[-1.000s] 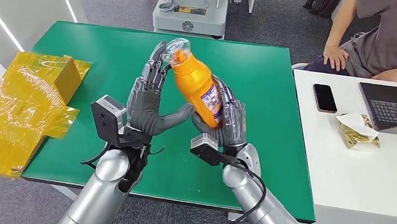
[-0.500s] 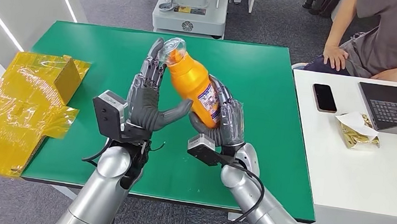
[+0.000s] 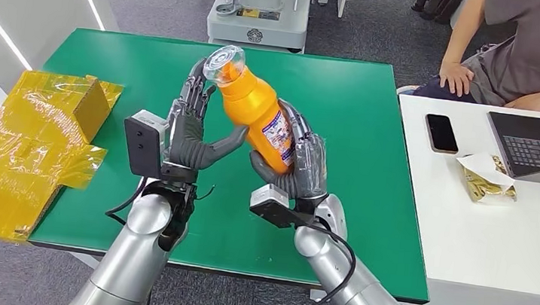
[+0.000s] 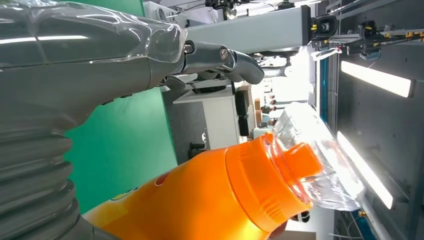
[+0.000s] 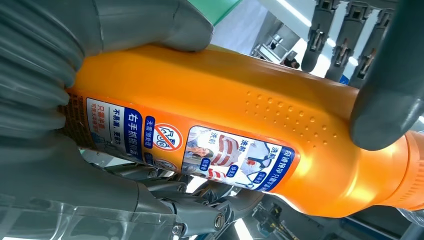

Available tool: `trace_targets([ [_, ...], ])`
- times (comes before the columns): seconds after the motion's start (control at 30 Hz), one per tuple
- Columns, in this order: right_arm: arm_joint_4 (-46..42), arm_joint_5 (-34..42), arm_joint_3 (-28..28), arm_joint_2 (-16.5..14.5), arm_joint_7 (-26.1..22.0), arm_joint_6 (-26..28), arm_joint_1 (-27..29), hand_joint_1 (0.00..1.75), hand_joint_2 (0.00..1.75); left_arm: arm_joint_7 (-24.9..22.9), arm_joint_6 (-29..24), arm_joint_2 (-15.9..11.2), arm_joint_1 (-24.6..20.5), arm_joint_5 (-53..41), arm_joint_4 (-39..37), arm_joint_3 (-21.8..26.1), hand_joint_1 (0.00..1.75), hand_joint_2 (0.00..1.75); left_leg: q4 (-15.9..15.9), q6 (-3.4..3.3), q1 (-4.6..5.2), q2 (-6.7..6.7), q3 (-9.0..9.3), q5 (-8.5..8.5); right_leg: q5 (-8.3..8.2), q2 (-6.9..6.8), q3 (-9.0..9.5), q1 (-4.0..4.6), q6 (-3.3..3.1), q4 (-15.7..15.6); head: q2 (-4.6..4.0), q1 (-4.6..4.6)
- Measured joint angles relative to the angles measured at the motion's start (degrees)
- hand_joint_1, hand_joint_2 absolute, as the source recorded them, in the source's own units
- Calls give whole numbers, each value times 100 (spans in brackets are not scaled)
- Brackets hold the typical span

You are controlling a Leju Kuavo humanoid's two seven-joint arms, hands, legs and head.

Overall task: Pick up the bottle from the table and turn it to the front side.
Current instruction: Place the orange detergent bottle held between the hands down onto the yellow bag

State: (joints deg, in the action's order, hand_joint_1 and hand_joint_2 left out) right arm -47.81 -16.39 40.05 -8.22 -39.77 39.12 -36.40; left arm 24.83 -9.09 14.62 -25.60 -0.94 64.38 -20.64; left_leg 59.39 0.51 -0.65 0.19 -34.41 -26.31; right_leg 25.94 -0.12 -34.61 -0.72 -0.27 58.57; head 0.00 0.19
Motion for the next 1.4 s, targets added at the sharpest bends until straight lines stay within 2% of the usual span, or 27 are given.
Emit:
trace_targets([
  [0.33, -8, -36, -5, 2, 25, -53, 68, 175, 175, 4, 34, 13, -15, -95, -124, 16, 0, 175, 0, 0, 0, 0, 1, 0, 0, 1, 0, 0, 0, -1, 0, -2],
  [0.9, 513, -91, 103, -36, 3, -284, 181, 175, 175, 96, 36, 21, -11, -169, -315, 16, 0, 175, 0, 0, 0, 0, 0, 0, 0, 0, 0, 0, 0, 0, 0, -1],
  [1.4, 654, -83, 115, -184, 10, -441, 106, 175, 175, 103, 127, 68, -25, 21, -349, 16, 0, 175, 0, 0, 0, 0, 0, 0, 0, 0, 0, 0, 0, 0, 0, -2],
])
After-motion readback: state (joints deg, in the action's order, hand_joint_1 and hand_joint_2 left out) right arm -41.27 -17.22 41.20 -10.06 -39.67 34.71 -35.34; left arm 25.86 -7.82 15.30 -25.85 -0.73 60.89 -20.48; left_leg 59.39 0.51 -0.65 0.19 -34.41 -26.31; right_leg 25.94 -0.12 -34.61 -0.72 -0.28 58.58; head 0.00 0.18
